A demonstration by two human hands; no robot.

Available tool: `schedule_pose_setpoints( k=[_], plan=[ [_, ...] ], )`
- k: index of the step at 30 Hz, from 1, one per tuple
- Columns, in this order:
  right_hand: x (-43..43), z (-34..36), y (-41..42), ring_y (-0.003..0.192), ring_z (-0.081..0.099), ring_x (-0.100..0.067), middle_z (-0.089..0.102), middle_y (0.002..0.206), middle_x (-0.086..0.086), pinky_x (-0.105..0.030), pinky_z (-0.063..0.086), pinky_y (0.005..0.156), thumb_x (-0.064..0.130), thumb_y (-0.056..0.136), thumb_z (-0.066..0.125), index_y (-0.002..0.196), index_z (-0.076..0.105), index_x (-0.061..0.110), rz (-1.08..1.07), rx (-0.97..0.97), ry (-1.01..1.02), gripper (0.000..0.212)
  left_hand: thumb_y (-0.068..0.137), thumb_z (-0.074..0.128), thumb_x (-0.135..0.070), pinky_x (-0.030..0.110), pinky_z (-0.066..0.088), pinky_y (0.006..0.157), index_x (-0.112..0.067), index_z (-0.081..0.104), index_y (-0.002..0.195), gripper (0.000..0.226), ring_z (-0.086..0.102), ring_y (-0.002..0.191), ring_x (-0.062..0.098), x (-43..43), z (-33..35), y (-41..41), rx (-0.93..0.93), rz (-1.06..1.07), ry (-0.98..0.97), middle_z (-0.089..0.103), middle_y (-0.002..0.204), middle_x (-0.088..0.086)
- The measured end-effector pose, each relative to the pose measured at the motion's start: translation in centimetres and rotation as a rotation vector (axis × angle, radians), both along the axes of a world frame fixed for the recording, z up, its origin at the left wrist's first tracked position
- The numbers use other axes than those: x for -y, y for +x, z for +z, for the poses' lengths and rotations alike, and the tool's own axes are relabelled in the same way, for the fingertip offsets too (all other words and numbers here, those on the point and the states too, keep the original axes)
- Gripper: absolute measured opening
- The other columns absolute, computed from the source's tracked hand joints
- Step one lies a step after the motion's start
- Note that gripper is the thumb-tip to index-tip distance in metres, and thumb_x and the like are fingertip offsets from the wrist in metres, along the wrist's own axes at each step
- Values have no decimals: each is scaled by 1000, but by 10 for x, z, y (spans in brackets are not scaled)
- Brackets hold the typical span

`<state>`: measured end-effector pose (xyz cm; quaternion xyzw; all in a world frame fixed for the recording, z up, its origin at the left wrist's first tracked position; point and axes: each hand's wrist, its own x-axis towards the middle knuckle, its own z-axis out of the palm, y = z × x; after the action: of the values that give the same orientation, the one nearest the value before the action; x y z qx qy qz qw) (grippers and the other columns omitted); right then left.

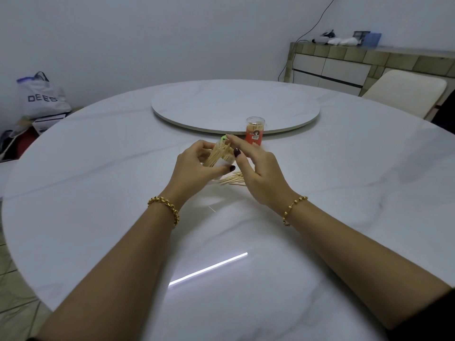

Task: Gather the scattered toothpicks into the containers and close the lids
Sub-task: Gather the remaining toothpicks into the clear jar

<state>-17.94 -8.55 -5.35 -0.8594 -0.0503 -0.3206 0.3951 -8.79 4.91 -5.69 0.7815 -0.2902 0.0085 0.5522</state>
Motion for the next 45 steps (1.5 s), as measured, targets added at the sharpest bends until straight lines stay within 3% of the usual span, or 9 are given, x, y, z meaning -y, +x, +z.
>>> schedule_pose_setpoints(
  k=[5, 11, 17, 20, 23, 25, 29, 38, 45],
  plan=[
    [6, -8, 5, 134, 41, -13, 57, 134, -2, -51, 30, 110, 26, 95, 35, 129, 58, 15, -45, 9, -115, 43, 65, 86, -37, 24, 55, 78, -18, 61, 106, 52, 64, 92, 10, -1, -1, 3, 11, 16, -4, 68, 98, -3],
    [7, -4, 5, 129, 42, -7, 57, 133, 0, -47, 34, 108, 27, 93, 32, 133, 54, 12, -57, 78, -153, 48, 65, 86, -35, 18, 52, 76, -18, 61, 105, 50, 64, 94, 8, 0, 0, 0, -2, -6, -8, 68, 99, -3],
    [10, -9, 7, 138, 34, -11, 55, 136, 4, -49, 22, 114, 25, 96, 31, 133, 54, 21, -39, -22, -256, 44, 66, 86, -34, 19, 52, 77, -19, 62, 105, 48, 64, 94, 8, 0, -1, 0, -21, -20, -13, 68, 98, -3],
    [16, -4, 4, 128, 45, -7, 58, 133, 0, -27, 34, 109, 23, 96, 37, 131, 57, 17, -36, -26, -79, 41, 63, 87, -35, 19, 52, 78, -21, 62, 103, 49, 64, 95, 8, 1, -4, 2, -28, -17, 6, 68, 99, -4],
    [30, 1, 0, 98, 60, -8, 66, 111, 6, -3, 40, 77, 19, 97, 44, 127, 61, 18, -120, -94, 76, 34, 62, 88, -34, 18, 51, 76, -22, 61, 101, 49, 64, 96, 9, 1, -6, 3, -45, -15, 16, 67, 101, -4],
    [46, -3, -2, 104, 60, -12, 64, 115, 6, -3, 38, 74, 20, 97, 47, 128, 60, 21, -186, -235, 50, 34, 62, 88, -34, 15, 50, 71, -22, 61, 101, 48, 64, 96, 10, 1, -6, 3, -52, -15, 16, 67, 102, -3],
    [71, -15, -12, 134, 40, -13, 46, 144, 1, -11, 24, 96, 26, 99, 44, 140, 47, 21, -244, -422, 3, 41, 64, 87, -32, 8, 48, 62, -22, 61, 101, 47, 64, 94, 10, -1, -5, 4, -63, -13, 5, 67, 102, -2],
    [55, -25, 3, 132, 40, -21, 45, 144, -4, -24, 27, 101, 31, 102, 35, 142, 40, 13, -251, -536, -60, 44, 65, 87, -31, 7, 49, 62, -19, 60, 106, 51, 63, 91, 9, -2, -4, 4, -62, -18, -18, 66, 102, -2],
    [43, -9, 12, 126, 45, -21, 51, 137, -6, -26, 33, 97, 34, 102, 37, 123, 57, 7, -22, -654, -283, 40, 62, 88, -34, 12, 51, 70, -21, 61, 103, 51, 64, 94, 9, -2, -4, 6, -72, -6, -33, 67, 102, -3]
  ],
)
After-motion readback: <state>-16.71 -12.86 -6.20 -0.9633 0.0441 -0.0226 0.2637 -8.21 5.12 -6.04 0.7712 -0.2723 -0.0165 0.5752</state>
